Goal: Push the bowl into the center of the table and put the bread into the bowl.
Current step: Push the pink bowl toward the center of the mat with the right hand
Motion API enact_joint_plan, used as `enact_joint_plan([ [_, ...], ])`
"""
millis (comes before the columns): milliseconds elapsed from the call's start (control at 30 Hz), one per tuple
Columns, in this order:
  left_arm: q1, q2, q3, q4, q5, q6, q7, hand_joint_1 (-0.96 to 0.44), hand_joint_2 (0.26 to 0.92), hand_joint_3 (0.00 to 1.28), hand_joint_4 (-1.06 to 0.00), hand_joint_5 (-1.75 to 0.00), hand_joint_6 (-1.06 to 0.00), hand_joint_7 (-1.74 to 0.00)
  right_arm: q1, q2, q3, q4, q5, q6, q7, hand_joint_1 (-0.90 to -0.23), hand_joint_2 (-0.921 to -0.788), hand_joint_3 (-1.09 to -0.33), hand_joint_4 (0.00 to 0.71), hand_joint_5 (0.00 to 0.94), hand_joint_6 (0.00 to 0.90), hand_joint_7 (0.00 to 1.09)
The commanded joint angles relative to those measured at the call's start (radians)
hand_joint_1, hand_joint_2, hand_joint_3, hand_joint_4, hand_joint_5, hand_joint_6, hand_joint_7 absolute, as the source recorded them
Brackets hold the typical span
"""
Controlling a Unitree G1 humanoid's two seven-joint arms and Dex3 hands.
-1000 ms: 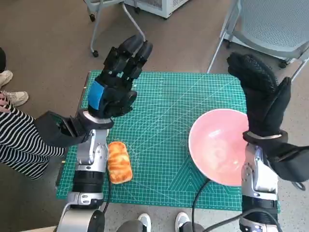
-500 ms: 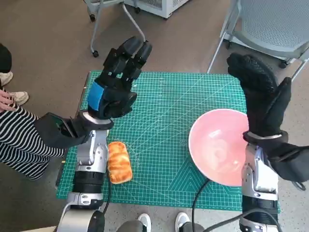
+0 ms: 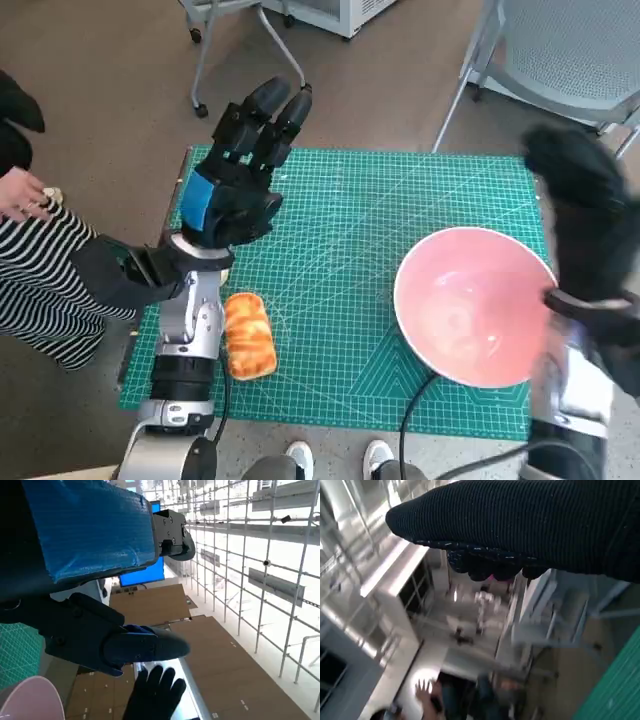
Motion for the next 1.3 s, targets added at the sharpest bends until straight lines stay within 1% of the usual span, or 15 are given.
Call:
enact_joint_plan([
  [33,0.013,0.003,0.01,0.002,-0.015,-0.017,-0.008,-0.65,0.921,0.33,-0.04,-0.19,0.0,-0.52,0.063,-0.027,-0.06,0.031,-0.017,-0.038,-0.031,-0.651,-0.921,-0.726,0.183,0.0,0.085,0.57],
  [133,0.014,0.003,0.015,0.008,-0.018,-0.021,-0.012,-0.65,0.921,0.32,-0.04,-0.19,0.0,-0.51,0.08,-0.038,-0.091,0.073,-0.035,-0.075,-0.057,-0.652,-0.921,-0.745,0.174,0.001,0.038,0.63],
  [233,0.016,0.0,0.019,0.012,-0.019,-0.022,-0.011,-0.65,0.921,0.33,-0.04,-0.19,0.0,-0.5,0.097,-0.047,-0.122,0.132,-0.059,-0.122,-0.089,-0.654,-0.921,-0.758,0.164,0.0,0.013,0.65],
  [333,0.017,-0.003,0.021,0.015,-0.02,-0.024,-0.009,-0.65,0.921,0.33,-0.04,-0.18,0.0,-0.5,0.102,-0.055,-0.15,0.209,-0.076,-0.169,-0.119,-0.652,-0.921,-0.778,0.158,0.0,0.004,0.63],
  [500,0.015,-0.003,0.024,0.027,-0.021,-0.025,-0.007,-0.65,0.921,0.33,-0.04,-0.18,0.0,-0.51,0.092,-0.062,-0.18,0.389,-0.077,-0.247,-0.144,-0.648,-0.921,-0.79,0.16,0.002,0.0,0.62],
  [600,0.013,-0.003,0.025,0.03,-0.022,-0.024,-0.005,-0.65,0.921,0.33,-0.04,-0.17,0.0,-0.51,0.079,-0.065,-0.188,0.489,-0.079,-0.287,-0.153,-0.646,-0.921,-0.791,0.162,0.004,-0.001,0.62],
  [667,0.011,-0.002,0.025,0.034,-0.022,-0.024,-0.004,-0.66,0.921,0.33,-0.05,-0.17,0.0,-0.51,0.066,-0.067,-0.192,0.569,-0.074,-0.306,-0.155,-0.644,-0.921,-0.791,0.163,0.004,-0.001,0.62],
  [767,0.01,-0.002,0.025,0.038,-0.019,-0.028,-0.005,-0.66,0.921,0.33,-0.05,-0.17,0.0,-0.51,0.047,-0.064,-0.193,0.672,-0.067,-0.323,-0.154,-0.641,-0.921,-0.793,0.164,0.004,0.001,0.61],
  [933,0.009,-0.001,0.023,0.036,-0.016,-0.026,-0.003,-0.66,0.921,0.33,-0.06,-0.17,0.0,-0.52,0.015,-0.048,-0.187,0.798,-0.059,-0.343,-0.149,-0.623,-0.921,-0.799,0.167,0.002,0.051,0.53],
  [1033,0.009,0.0,0.022,0.032,-0.017,-0.019,-0.001,-0.66,0.921,0.32,-0.07,-0.16,0.0,-0.53,-0.009,-0.033,-0.184,0.872,-0.05,-0.336,-0.135,-0.611,-0.921,-0.804,0.169,0.002,0.07,0.49],
  [1133,0.009,0.003,0.024,0.033,-0.02,-0.015,-0.004,-0.66,0.921,0.31,-0.07,-0.16,0.0,-0.54,-0.028,-0.021,-0.178,0.925,-0.048,-0.33,-0.129,-0.59,-0.921,-0.809,0.169,0.001,0.084,0.46],
  [1300,0.011,0.01,0.025,0.032,-0.022,-0.014,-0.009,-0.66,0.921,0.31,-0.08,-0.16,0.0,-0.55,-0.068,0.004,-0.171,1.005,-0.039,-0.294,-0.111,-0.554,-0.921,-0.819,0.169,0.001,0.102,0.4],
])
